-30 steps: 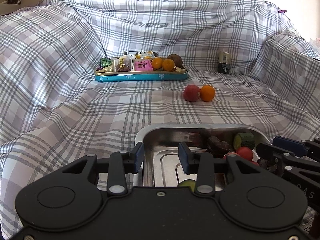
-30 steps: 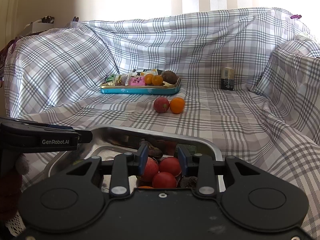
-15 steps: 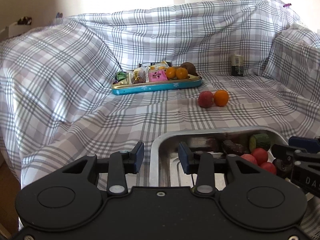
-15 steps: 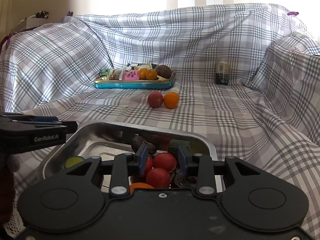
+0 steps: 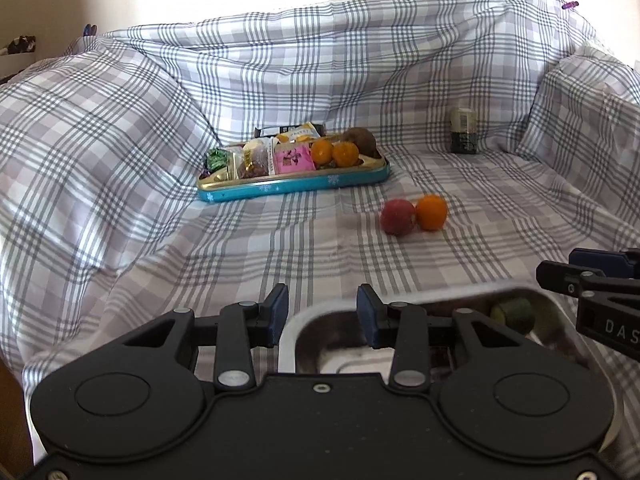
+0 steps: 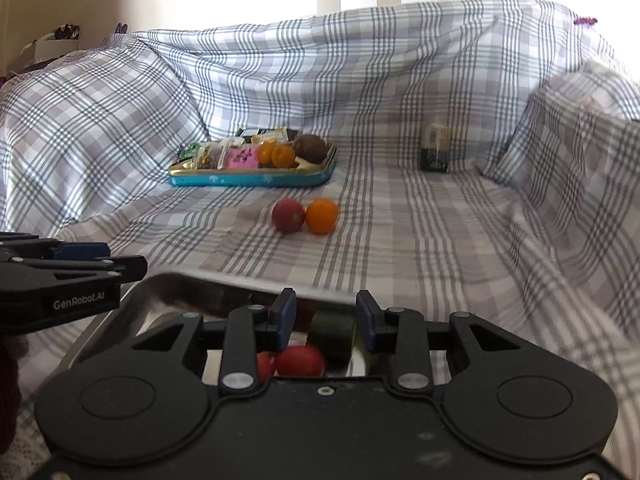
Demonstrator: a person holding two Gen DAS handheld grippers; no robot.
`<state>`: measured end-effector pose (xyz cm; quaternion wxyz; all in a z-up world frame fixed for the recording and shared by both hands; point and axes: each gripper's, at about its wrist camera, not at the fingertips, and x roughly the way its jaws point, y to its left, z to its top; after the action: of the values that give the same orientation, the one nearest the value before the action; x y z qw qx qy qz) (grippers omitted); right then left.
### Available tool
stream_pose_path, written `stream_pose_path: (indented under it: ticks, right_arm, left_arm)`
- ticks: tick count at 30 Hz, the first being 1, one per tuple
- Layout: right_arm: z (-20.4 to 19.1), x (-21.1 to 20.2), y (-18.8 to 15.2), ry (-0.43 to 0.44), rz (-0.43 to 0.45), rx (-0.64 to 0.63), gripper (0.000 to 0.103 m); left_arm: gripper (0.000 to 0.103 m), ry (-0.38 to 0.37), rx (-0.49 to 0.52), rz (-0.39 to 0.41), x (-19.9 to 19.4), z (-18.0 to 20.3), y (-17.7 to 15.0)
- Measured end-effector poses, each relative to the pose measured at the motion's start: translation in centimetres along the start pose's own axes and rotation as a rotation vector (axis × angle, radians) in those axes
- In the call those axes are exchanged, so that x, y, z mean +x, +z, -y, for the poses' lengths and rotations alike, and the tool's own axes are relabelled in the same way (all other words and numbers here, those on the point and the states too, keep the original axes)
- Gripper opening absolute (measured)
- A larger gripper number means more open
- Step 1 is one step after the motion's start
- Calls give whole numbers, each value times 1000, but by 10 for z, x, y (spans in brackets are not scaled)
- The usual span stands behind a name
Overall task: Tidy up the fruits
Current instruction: 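Withdraw both tools from the steel tray toward the red apple and orange, then grasp the red apple with the left tool while the right tool grasps the orange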
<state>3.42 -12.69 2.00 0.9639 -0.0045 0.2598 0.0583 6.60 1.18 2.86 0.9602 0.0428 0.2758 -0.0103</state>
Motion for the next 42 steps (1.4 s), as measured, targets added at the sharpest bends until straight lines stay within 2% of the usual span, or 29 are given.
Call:
stream_pose_path:
  ticks: [9,16,28,35,42]
  right_arm:
    - [16,52,38,-21,22,15,35]
    - [24,87,54,-46,31,10,35]
    - [28,130,78,-52,68,11,35]
    - [35,144,73,-68,21,44,35]
    - [38,152,71,-49,-21,77,35]
  left_arm:
    - [48,-29,39,13,35,5,30]
    - [48,-46,110,30,61,26,45]
    - [48,-103,190,-25,116,50,59]
    - [51,-139,243,-40,133,59,53]
    - [52,-126,310,24,130,65,44]
